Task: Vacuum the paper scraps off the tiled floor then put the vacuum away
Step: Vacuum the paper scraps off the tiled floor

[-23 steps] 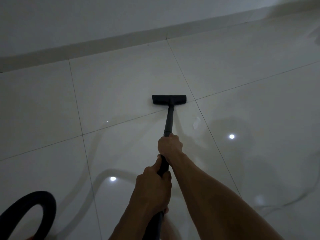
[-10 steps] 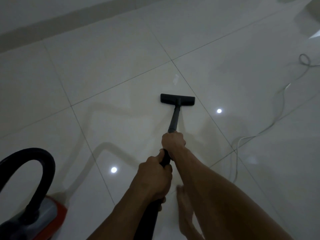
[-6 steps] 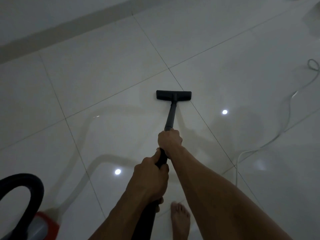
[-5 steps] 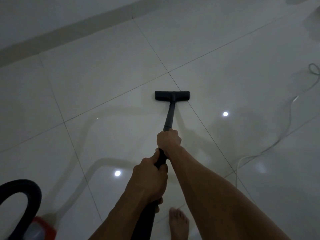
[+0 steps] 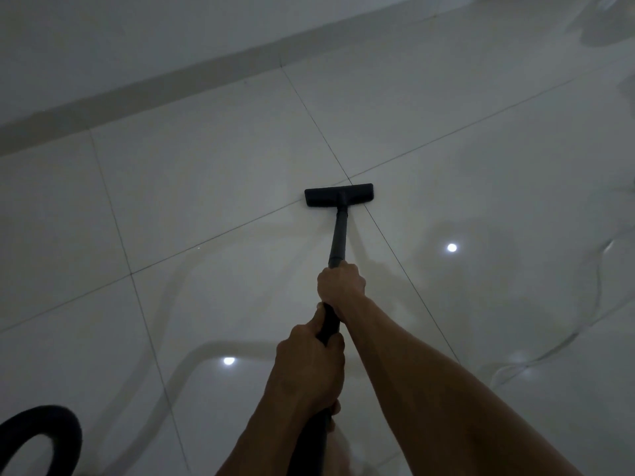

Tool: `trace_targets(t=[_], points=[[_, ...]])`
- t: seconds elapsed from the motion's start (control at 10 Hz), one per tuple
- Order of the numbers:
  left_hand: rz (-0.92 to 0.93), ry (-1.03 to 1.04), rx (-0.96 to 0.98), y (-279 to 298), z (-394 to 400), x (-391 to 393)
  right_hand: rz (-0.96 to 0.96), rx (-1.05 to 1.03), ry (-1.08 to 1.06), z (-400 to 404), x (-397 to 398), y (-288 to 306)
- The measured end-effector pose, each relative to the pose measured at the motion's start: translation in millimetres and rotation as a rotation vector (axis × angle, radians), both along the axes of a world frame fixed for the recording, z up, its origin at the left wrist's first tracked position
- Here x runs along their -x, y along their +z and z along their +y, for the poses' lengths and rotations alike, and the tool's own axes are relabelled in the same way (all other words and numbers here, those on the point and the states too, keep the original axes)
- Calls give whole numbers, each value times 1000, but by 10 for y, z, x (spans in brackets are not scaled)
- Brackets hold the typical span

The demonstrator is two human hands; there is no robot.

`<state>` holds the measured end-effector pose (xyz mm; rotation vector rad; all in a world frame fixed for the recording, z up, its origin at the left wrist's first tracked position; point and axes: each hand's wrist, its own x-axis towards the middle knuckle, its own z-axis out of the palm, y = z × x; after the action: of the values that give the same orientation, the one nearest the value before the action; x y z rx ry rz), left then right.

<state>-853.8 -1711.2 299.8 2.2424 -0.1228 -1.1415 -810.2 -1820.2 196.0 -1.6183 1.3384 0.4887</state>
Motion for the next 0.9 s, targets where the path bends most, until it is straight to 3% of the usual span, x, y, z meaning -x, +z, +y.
trace_targets(t=[0.3,0.6,0.8,0.9], points=[[-15,-15,31,36,-114,-44,-1,77,27,-196,-59,-5],[135,85,40,246,-17,-614,-20,44,34,-168,-562,218],[124,24,-114,477,88,-1034,-126,-111,-78,9,-910,116],[120,-8,-213,565,164,-1165,-117,-193,-155,134,-985,373]])
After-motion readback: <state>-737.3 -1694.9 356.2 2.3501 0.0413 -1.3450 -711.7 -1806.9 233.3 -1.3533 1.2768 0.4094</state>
